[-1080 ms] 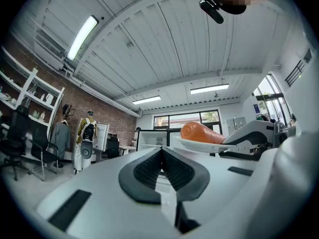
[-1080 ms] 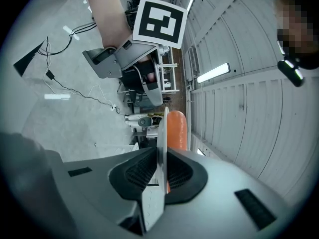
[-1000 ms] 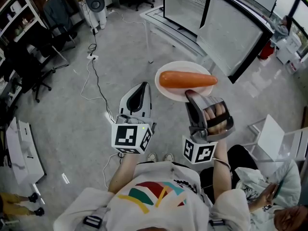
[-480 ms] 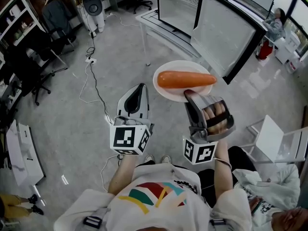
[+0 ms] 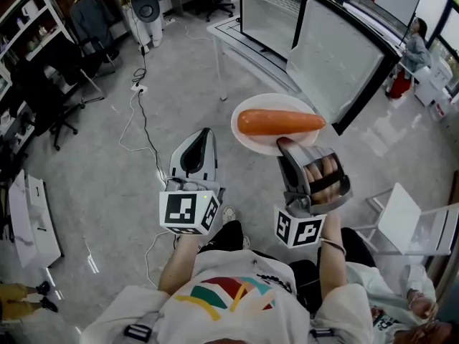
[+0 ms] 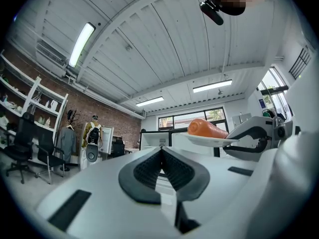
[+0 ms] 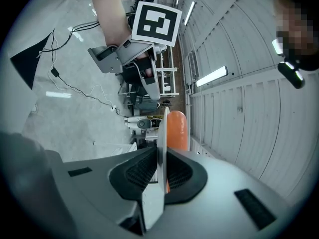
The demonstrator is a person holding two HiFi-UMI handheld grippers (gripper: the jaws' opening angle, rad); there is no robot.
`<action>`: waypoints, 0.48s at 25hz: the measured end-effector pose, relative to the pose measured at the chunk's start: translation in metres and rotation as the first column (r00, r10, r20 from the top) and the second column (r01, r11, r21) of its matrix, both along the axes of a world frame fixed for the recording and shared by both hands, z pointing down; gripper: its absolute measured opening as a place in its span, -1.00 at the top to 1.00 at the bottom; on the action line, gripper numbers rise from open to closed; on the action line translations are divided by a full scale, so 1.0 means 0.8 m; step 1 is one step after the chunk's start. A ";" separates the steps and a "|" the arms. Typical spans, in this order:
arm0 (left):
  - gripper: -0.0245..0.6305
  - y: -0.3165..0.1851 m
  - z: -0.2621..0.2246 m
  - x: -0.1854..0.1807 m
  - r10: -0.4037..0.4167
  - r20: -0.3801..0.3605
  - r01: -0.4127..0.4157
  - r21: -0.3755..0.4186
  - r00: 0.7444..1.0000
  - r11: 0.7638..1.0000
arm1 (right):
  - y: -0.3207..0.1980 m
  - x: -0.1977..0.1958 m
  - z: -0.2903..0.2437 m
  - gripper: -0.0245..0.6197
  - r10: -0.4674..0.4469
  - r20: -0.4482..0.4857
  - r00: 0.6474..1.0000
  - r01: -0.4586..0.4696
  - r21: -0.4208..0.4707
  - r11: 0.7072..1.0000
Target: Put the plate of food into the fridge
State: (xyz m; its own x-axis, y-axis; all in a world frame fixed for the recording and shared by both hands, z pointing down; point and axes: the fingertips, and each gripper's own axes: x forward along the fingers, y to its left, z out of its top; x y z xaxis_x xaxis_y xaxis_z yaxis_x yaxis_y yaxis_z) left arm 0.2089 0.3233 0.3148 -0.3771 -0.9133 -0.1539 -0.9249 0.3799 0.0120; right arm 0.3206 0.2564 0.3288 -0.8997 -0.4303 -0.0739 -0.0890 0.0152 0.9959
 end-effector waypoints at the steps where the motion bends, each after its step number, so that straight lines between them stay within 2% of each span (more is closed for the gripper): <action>1: 0.91 0.000 0.002 -0.001 -0.003 0.000 0.003 -0.002 1.000 1.000 | -0.002 -0.001 0.002 0.80 -0.002 0.001 1.000 0.002 -0.003 1.000; 12: 0.91 -0.033 0.001 -0.022 0.010 0.014 -0.010 0.012 1.000 1.000 | -0.026 -0.025 0.005 0.80 -0.003 0.007 1.000 0.003 0.008 1.000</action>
State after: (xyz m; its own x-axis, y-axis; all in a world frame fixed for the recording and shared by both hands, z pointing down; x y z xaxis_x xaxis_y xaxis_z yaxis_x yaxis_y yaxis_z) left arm 0.1911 0.2966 0.3159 -0.3660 -0.9149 -0.1705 -0.9287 0.3709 0.0035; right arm 0.3007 0.2356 0.3328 -0.9005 -0.4266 -0.0839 -0.0964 0.0076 0.9953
